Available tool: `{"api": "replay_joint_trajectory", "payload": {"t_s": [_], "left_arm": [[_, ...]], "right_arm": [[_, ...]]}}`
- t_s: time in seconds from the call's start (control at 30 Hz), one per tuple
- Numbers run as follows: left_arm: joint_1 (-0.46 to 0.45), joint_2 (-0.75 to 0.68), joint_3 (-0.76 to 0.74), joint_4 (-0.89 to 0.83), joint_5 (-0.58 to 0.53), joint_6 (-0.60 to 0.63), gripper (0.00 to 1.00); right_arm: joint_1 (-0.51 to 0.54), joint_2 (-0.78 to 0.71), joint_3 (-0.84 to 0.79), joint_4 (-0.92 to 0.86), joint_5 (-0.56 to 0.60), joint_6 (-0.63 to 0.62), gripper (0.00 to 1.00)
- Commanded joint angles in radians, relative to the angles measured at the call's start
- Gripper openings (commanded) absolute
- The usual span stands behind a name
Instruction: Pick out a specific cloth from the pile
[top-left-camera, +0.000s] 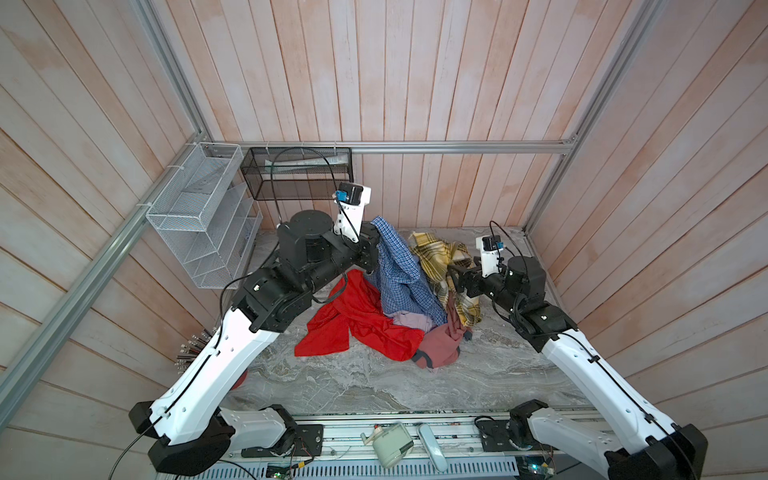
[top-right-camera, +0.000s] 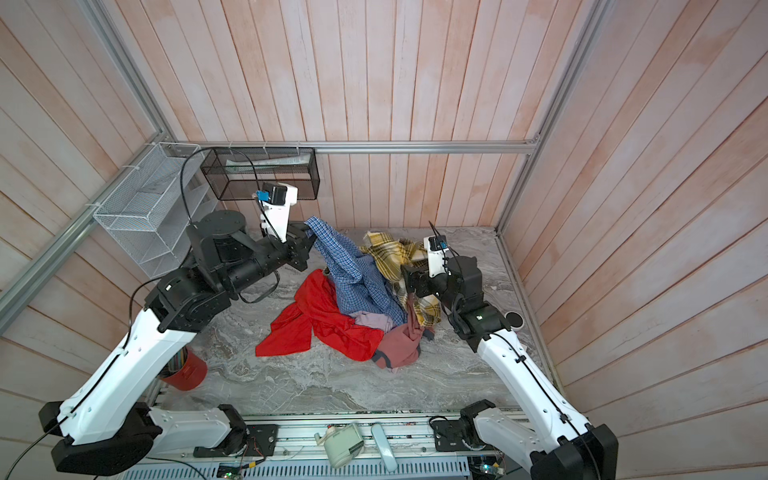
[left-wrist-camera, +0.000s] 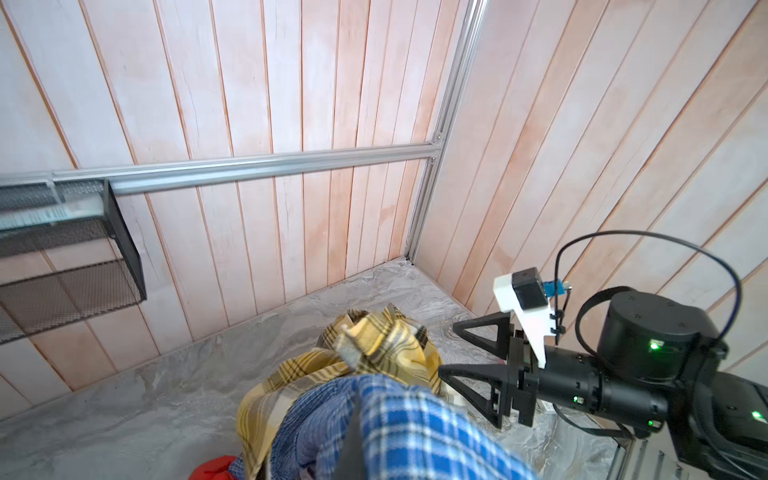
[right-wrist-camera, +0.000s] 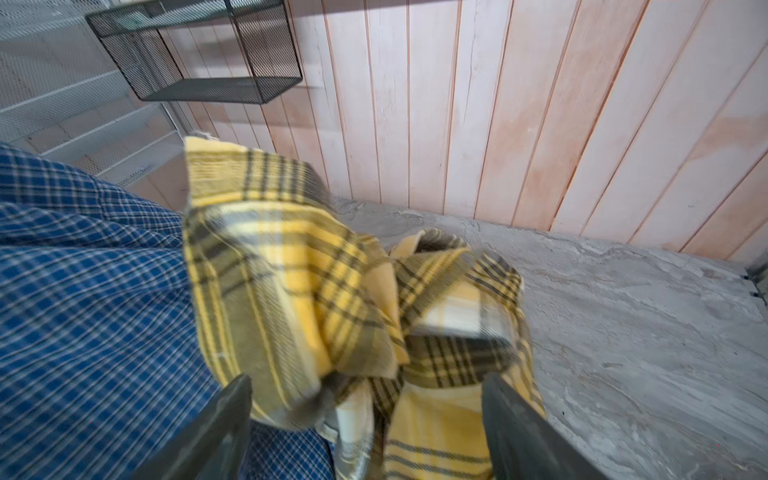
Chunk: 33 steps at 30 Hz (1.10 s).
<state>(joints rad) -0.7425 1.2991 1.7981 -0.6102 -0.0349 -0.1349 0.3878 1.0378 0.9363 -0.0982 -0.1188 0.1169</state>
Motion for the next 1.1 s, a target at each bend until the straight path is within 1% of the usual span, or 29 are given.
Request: {"api": "replay_joint_trajectory", "payload": {"t_s": [0.0,0.2,0.37,0.53,0.7,0.77,0.83,0.93,1.07], "left_arm": [[-0.003,0.025,0.112,-0.047,-0.017,0.051,0.0],[-0.003,0.082,0.287,-0.031,-0.008,0.116,0.0],[-0.003,0.152,0.432,-0.035,0.004,0.14,0.0],[-0.003,0.199,0.519,-0.048,-0.002,0.156,0.0],[-0.003,0.211,0.567,0.02,0.024,0.16,0.0],[-0.003,0.232,0.609,0.039,0.042,0.166,0.0],[-0.003,0.261,0.658,0.045,0.068,0.17,0.0],[-0.003,0.307,0.745,0.062,0.092,0.185,0.0],[-0.004,0.327,0.776,0.148,0.131,0.198,0.0]], "right_arm": [[0.004,-0.009,0.042,0.011,-0.045,-0.019,0.87],[0.005,0.032,0.063,0.02,-0.097,-0.032,0.88],[0.005,0.059,0.046,0.03,-0.102,-0.042,0.88],[0.005,0.08,0.012,0.031,-0.096,-0.049,0.88],[0.004,0.069,-0.009,0.049,-0.104,-0.039,0.88],[0.004,0.064,-0.006,0.049,-0.112,-0.036,0.89],[0.005,0.055,-0.002,0.051,-0.13,-0.036,0.9],[0.006,0.025,-0.008,0.068,-0.174,-0.043,0.94],[0.006,-0.013,-0.016,0.109,-0.255,-0.043,0.98]]}}
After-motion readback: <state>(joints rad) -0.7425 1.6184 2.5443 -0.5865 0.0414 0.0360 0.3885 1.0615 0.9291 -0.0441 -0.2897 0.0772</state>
